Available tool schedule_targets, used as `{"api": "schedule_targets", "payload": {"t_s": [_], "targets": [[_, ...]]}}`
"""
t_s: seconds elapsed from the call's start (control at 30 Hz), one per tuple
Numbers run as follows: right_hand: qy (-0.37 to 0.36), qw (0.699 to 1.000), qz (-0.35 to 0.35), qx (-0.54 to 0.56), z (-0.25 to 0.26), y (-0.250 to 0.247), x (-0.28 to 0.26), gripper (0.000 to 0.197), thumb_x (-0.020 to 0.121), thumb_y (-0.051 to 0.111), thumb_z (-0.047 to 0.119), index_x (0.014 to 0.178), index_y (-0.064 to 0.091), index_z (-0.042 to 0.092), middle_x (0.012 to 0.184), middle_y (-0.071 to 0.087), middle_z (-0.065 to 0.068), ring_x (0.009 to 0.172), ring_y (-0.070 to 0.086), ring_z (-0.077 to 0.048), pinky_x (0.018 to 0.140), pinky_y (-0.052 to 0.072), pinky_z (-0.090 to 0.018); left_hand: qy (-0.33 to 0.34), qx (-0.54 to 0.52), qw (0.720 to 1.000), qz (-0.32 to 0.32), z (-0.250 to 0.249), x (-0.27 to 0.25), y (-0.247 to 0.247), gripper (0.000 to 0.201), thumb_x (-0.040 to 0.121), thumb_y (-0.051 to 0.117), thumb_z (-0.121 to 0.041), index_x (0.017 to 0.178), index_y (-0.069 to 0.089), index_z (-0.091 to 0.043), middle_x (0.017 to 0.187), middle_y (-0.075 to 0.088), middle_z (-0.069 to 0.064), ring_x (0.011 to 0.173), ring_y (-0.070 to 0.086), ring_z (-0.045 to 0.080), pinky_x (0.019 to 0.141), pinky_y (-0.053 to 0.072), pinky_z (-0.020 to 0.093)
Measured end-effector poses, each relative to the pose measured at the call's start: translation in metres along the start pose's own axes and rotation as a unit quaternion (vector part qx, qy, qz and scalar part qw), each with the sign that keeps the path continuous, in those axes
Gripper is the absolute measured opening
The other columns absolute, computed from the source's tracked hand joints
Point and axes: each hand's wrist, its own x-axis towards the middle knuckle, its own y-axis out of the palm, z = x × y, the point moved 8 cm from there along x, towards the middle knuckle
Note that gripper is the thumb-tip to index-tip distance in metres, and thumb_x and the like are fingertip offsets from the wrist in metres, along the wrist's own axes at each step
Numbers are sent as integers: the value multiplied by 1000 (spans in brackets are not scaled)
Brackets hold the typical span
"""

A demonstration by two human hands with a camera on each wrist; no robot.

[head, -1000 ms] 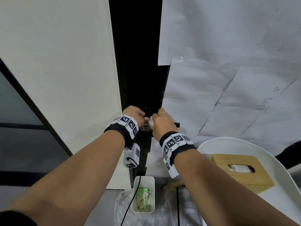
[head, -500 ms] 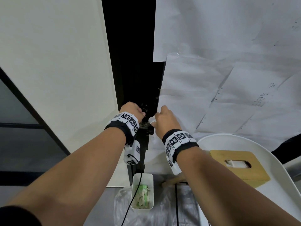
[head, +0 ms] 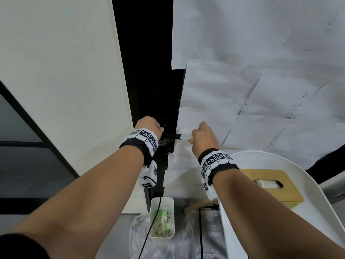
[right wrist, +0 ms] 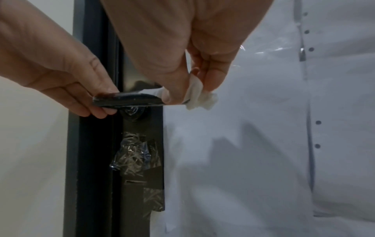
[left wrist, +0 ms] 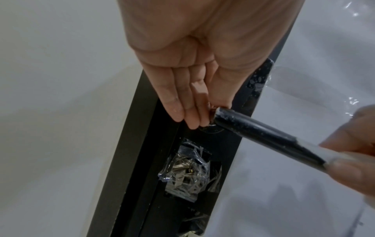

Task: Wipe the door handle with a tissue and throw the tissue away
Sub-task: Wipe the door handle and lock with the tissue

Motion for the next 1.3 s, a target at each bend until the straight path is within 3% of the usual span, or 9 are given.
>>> {"api": "schedule_targets", "payload": {"t_s": [0.13,0.37,0.57,0.7,0.83,0.93,1.03,1.1,1.3], "targets": [[69,997,26,18,-12,3,-1,11,91,58,11,90,60,1,97,38,-6,92,56,-29,67,40,-31,2,3,1000,0,-1,-2,0,25,91,62,-30,107,71,-12,104,71,4,100,65,21,77,45,23],[172,980,84,49,-25,16,0,22,93,54,27,84,56,7,106,59,-14,76,53,-27,65,41,-29,-7,3,1000,0,-1,-3,1,25,90,62,-30,107,70,-13,105,71,4,100,65,22,76,44,23],[237,960,75,129,-35,16,-6,42,91,57,30,59,38,12,63,44,-3,72,52,-26,62,40,-28,-10,1,1000,-15,-2,-4,2,23,90,63,-28,106,70,-13,105,71,4,99,66,21,74,44,22],[218,958,76,170,-26,18,-8,45,91,54,30,55,34,13,58,37,-2,64,47,-26,44,26,-24,-8,1,1000,-22,0,-7,2,24,91,61,-31,109,70,-16,109,70,3,100,66,21,73,43,22],[133,977,67,150,3,11,-3,48,93,50,28,52,29,13,55,33,-2,58,39,-24,47,24,-27,15,-19,999,-42,3,-11,1,25,91,62,-30,111,69,-17,106,71,1,97,67,18,74,45,20],[105,984,26,140,10,0,-3,37,91,44,21,58,36,6,70,42,-8,71,42,-26,59,31,-26,47,-46,996,-54,3,-14,0,20,89,64,-24,107,69,-19,98,72,-1,86,65,12,71,44,19],[97,981,-22,168,9,-14,-4,17,90,43,13,88,54,0,95,44,-14,81,46,-28,70,35,-27,69,-54,995,-56,0,-15,0,14,89,64,-18,102,69,-19,90,69,-4,77,60,9,69,44,18],[84,981,-44,172,10,-18,-3,19,87,44,6,105,50,1,104,49,-15,87,52,-31,73,41,-30,74,-59,994,-56,0,-16,0,13,88,64,-16,99,70,-20,84,66,-7,76,60,8,69,45,18],[47,991,2,125,26,0,-1,23,78,46,-10,98,53,1,107,44,-16,78,47,-28,71,47,-35,63,-60,995,-49,0,-15,-1,12,89,64,-18,97,73,-21,84,69,-5,78,66,12,72,48,17]]}}
